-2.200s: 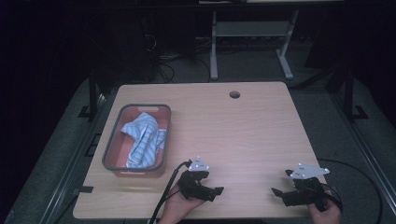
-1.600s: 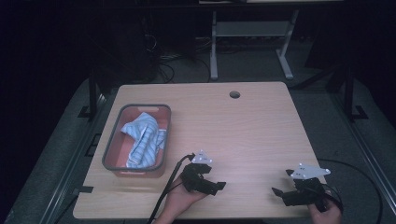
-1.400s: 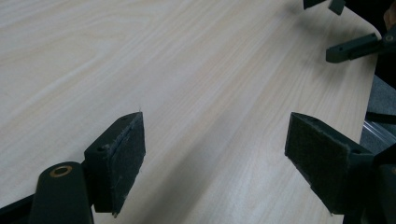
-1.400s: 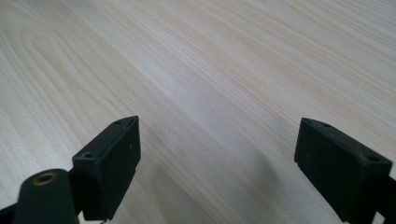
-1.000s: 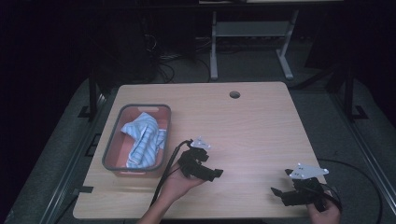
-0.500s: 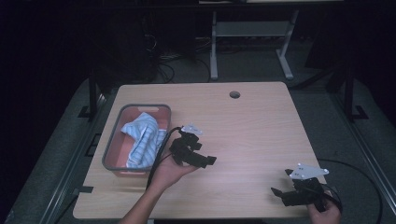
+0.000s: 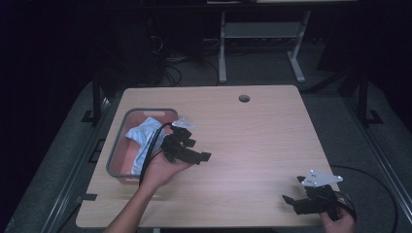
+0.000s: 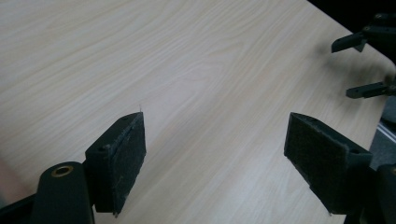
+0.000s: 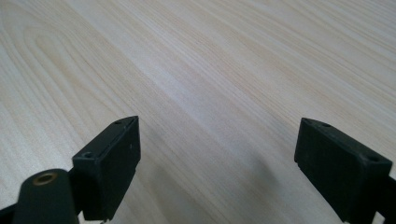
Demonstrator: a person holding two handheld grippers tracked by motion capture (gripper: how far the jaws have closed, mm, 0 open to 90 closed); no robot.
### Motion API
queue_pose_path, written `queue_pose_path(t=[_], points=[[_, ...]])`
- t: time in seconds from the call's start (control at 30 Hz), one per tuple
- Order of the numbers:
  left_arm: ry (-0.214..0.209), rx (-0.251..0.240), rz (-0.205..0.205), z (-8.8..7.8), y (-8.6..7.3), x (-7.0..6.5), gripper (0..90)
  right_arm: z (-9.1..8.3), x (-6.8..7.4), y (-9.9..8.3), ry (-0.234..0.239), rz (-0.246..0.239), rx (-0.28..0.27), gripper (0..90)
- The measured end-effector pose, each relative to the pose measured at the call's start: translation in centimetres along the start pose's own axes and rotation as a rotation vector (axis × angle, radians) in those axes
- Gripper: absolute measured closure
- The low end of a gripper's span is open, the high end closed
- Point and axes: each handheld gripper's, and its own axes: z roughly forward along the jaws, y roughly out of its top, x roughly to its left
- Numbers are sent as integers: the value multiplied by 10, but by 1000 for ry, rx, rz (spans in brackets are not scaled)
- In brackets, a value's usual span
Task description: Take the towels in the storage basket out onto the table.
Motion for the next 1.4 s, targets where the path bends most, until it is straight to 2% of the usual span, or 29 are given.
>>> queue_pose_path(t=[0.27, 0.47, 0.73, 1.0, 1.1, 1.3, 1.33, 1.4], points=[[19, -24, -19, -13, 0, 11, 207, 0, 0, 0, 0, -7, 0, 138], [32, -45, -63, -24, -4, 24, 208, 0, -1, 0, -3, 4, -3, 138], [64, -48, -88, -36, -9, 39, 208, 0, -1, 0, -1, -1, -2, 138], [82, -70, -141, -49, -16, 56, 215, 0, -1, -1, -2, 0, -2, 138], [106, -60, -144, -54, -18, 61, 217, 0, -1, 0, -3, -2, -3, 138], [150, -65, -184, -62, -24, 76, 217, 0, 0, 0, -1, 1, 2, 138], [159, -62, -200, -63, -27, 82, 216, -1, 0, 0, -1, -10, 1, 138], [162, -65, -208, -64, -29, 85, 216, -1, 0, 0, -2, -6, 1, 138]])
